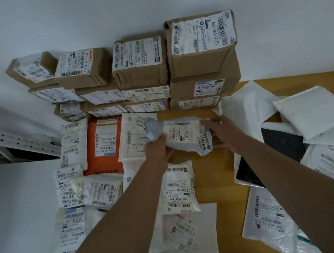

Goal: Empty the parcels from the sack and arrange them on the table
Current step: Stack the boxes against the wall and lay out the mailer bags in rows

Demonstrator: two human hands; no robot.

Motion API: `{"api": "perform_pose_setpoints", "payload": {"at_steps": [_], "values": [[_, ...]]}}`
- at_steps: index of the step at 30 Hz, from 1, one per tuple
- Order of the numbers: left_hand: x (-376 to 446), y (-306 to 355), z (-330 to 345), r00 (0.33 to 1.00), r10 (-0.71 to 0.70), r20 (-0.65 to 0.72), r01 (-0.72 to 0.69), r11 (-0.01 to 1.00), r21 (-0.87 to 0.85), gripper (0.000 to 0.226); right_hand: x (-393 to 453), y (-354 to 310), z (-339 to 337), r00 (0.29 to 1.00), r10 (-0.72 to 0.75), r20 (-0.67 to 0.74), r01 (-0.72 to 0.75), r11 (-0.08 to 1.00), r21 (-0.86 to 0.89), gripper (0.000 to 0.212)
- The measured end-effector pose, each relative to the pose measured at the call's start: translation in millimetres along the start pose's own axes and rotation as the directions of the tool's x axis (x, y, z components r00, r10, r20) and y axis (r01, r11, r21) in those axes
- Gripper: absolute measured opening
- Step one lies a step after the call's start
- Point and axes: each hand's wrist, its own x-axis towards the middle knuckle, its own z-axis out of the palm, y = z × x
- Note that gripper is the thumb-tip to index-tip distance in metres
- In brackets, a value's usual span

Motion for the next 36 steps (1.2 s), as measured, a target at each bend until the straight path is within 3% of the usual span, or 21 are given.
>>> {"api": "perform_pose_setpoints", "payload": {"at_steps": [3, 8, 10, 11, 12, 13, 16, 18, 19, 21, 23, 28, 32, 34, 36], "values": [[1.0, -5.4, 9.6, 0.999, -0.038, 0.019, 0.039, 0.999, -0.012, 0.03, 6.0, 21.0, 11.8, 0.999, -0.013, -0.037, 0.013, 1.0, 0.003, 0.038], [11.3, -2.3, 19.5, 0.999, -0.033, -0.022, 0.034, 0.998, 0.049, 0.03, 21.4, 22.3, 29.0, 0.954, -0.12, -0.273, 0.098, 0.991, -0.095, 0.034], [12.0, 2.9, 20.1, 0.996, 0.003, -0.086, 0.017, 0.973, 0.231, 0.022, 23.1, 19.1, 33.5, 0.931, -0.129, -0.341, 0.103, 0.99, -0.095, 0.036], [12.2, 4.7, 18.5, 0.988, 0.077, -0.135, -0.008, 0.892, 0.451, 0.025, 23.1, 18.3, 35.3, 0.917, -0.139, -0.373, 0.122, 0.99, -0.07, 0.038], [11.1, 6.8, 15.4, 0.968, 0.19, -0.165, -0.034, 0.748, 0.663, 0.031, 21.9, 17.4, 36.4, 0.901, -0.143, -0.41, 0.136, 0.99, -0.046, 0.039], [11.2, 7.5, 10.8, 0.931, 0.325, -0.164, -0.084, 0.63, 0.772, 0.033, 21.7, 17.6, 36.9, 0.885, -0.138, -0.445, 0.143, 0.989, -0.024, 0.038], [11.6, 8.1, -4.7, 0.84, 0.54, -0.06, -0.231, 0.455, 0.86, 0.03, 16.8, 21.4, 39.1, 0.86, -0.137, -0.491, 0.176, 0.984, 0.033, 0.034], [17.9, 9.2, -11.6, 0.793, 0.609, 0.026, -0.27, 0.313, 0.911, 0.034, 14.2, 22.9, 43.2, 0.862, -0.196, -0.468, 0.24, 0.97, 0.038, 0.043], [21.9, 10.8, -11.8, 0.799, 0.6, 0.046, -0.278, 0.301, 0.912, 0.037, 14.1, 23.2, 45.1, 0.865, -0.226, -0.448, 0.267, 0.963, 0.028, 0.051], [26.6, 16.0, -6.1, 0.859, 0.509, 0.042, -0.28, 0.4, 0.873, 0.039, 15.9, 22.7, 48.2, 0.863, -0.242, -0.444, 0.278, 0.961, 0.016, 0.064], [27.7, 16.4, 0.5, 0.908, 0.412, 0.079, -0.27, 0.43, 0.861, 0.039, 17.0, 22.6, 49.6, 0.861, -0.224, -0.456, 0.259, 0.966, 0.015, 0.07], [27.4, 17.6, 5.9, 0.895, 0.421, 0.147, -0.297, 0.317, 0.901, 0.033, 16.2, 22.1, 51.3, 0.862, -0.249, -0.441, 0.278, 0.961, 0.001, 0.072], [23.1, 16.1, 0.1, 0.921, 0.389, 0.024, -0.254, 0.552, 0.794, 0.053, 17.9, 20.3, 38.7, 0.893, -0.02, -0.45, 0.183, 0.929, 0.322, 0.055], [20.6, 19.7, -5.6, 0.888, 0.46, -0.032, -0.27, 0.574, 0.773, 0.05, 18.8, 16.1, 28.0, 0.906, 0.057, -0.419, 0.157, 0.875, 0.458, 0.046], [19.8, 27.8, -13.5, 0.894, 0.44, -0.08, -0.288, 0.704, 0.649, 0.042, 16.8, 7.9, 19.1, 0.931, 0.105, -0.349, 0.118, 0.819, 0.562, 0.036]]}}
